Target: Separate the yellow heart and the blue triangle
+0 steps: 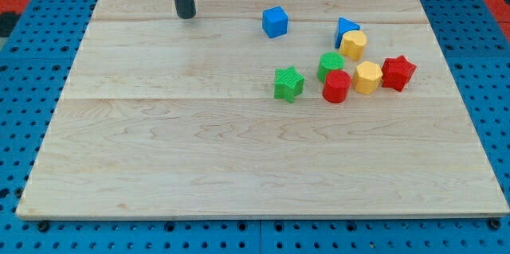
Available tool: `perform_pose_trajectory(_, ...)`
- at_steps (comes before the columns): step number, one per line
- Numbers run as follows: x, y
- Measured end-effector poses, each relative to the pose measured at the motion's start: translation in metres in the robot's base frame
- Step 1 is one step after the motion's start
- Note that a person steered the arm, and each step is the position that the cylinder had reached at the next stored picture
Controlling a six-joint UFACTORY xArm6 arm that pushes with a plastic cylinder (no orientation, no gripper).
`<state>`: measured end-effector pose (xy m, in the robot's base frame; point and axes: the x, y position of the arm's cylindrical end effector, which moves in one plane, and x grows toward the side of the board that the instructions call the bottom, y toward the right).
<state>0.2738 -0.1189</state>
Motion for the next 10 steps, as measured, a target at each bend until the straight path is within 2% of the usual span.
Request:
perform_pose_trajectory(2, 0.042, 0.009)
perform_pose_trajectory(5, 0.044, 0.021)
perform_pose_trajectory(8, 0.062, 0.183)
perform_pose_trajectory(10, 0.095, 0.254)
